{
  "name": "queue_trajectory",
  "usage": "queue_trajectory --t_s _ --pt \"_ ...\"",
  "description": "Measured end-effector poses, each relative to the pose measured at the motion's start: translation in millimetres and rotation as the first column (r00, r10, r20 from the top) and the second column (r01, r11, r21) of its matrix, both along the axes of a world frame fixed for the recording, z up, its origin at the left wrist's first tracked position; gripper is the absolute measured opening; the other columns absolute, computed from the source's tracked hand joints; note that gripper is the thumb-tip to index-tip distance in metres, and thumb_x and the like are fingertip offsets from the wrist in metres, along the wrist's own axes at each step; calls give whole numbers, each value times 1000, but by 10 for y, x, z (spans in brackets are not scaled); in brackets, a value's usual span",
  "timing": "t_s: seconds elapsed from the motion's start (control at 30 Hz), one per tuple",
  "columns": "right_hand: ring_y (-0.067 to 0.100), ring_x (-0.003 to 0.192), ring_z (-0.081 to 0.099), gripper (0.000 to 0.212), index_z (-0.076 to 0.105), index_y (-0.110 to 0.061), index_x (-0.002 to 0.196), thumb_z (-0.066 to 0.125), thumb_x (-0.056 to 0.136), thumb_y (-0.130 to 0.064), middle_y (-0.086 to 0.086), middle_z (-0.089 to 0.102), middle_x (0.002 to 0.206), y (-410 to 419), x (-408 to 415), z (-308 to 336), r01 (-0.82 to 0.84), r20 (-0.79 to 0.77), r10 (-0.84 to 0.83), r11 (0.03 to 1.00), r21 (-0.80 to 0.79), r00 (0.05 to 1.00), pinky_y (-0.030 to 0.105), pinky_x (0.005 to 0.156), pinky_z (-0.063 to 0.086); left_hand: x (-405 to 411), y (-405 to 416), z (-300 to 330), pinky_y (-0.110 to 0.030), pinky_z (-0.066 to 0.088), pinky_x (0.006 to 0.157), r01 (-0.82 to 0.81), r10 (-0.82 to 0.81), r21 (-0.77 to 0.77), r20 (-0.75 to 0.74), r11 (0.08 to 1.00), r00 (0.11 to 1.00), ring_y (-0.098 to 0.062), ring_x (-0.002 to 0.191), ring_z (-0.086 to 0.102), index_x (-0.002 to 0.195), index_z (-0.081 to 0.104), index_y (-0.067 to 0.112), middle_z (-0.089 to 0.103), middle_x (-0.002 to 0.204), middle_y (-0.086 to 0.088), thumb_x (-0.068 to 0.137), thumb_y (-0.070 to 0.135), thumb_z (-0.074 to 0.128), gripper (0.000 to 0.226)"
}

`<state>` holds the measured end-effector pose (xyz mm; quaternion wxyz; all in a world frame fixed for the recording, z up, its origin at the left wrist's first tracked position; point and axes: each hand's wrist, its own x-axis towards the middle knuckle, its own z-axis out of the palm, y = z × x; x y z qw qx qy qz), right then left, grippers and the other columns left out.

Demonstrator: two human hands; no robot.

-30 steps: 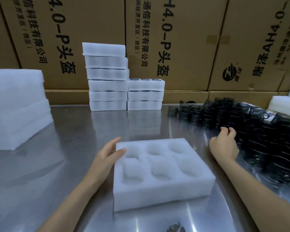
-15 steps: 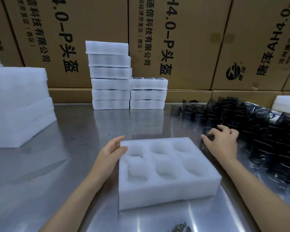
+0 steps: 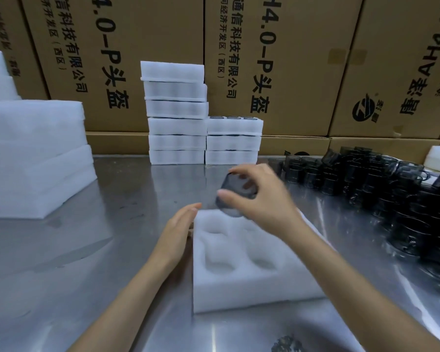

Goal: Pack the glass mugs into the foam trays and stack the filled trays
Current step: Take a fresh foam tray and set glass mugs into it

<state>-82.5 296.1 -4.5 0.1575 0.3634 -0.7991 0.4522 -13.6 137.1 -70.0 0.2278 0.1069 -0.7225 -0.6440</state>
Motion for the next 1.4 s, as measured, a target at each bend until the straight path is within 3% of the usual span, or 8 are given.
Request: queue_trajectory --t_s 0.1,0.3,0.47,0.6,0.73,0.9,1.23,1.4 --pt "-4 94 49 53 56 -34 117 73 71 -55 -17 43 106 -214 99 -138 -68 69 61 991 111 996 24 72 51 -1 1 -4 -30 50 85 32 -31 27 -15 999 999 -16 100 65 106 67 22 70 106 1 100 26 36 31" --pt "0 96 49 56 54 -35 122 72 72 -56 -14 45 110 -258 120 -248 -35 -28 44 967 252 999 6 70 35 -17 -23 -35 -30 49 86 57 -57 8 -9 998 998 -13 95 66 88 69 44 71 100 6 100 35 31 41" --pt "2 93 51 57 54 -35 122 70 73 -58 -14 47 109 -252 149 -258 -16 -27 24 960 278 999 15 74 38 -4 -20 -37 -29 47 85 81 -81 0 -26 997 996 -10 101 65 94 69 47 71 106 6 98 40 34 36" --pt "1 115 45 74 43 -35 136 56 73 -72 -17 45 127 -205 169 -208 -45 41 34 954 295 999 23 91 40 48 -30 -9 -22 35 105 42 -59 -152 -105 987 993 -2 124 49 122 60 33 59 127 14 93 46 36 40" --pt "-5 137 22 50 33 -34 145 36 97 -46 -23 31 149 -32 154 -140 -93 73 76 961 259 994 21 111 22 215 -34 106 -18 29 108 -59 -67 -469 -246 881 967 6 128 41 128 52 32 52 135 17 93 37 33 40" --pt "-7 141 3 53 17 -30 151 29 100 -21 -21 8 156 117 169 -246 -161 62 150 841 517 987 13 113 3 326 -9 174 -13 13 112 -93 -102 -781 -196 617 975 10 135 26 136 38 35 37 142 25 91 45 18 50" --pt "-1 144 4 54 16 -30 152 24 98 -27 -19 6 158 79 161 -274 -155 75 144 691 706 987 29 118 10 350 -108 74 0 -4 102 97 -65 -876 76 472 995 17 132 14 138 39 40 23 136 37 86 44 21 55" --pt "2 144 6 52 18 -28 151 24 99 -30 -16 8 158 74 196 -288 -139 55 140 709 691 989 31 117 11 350 -78 -1 -7 4 108 73 -83 -820 32 568 996 18 134 17 132 33 50 25 136 41 87 50 24 45"
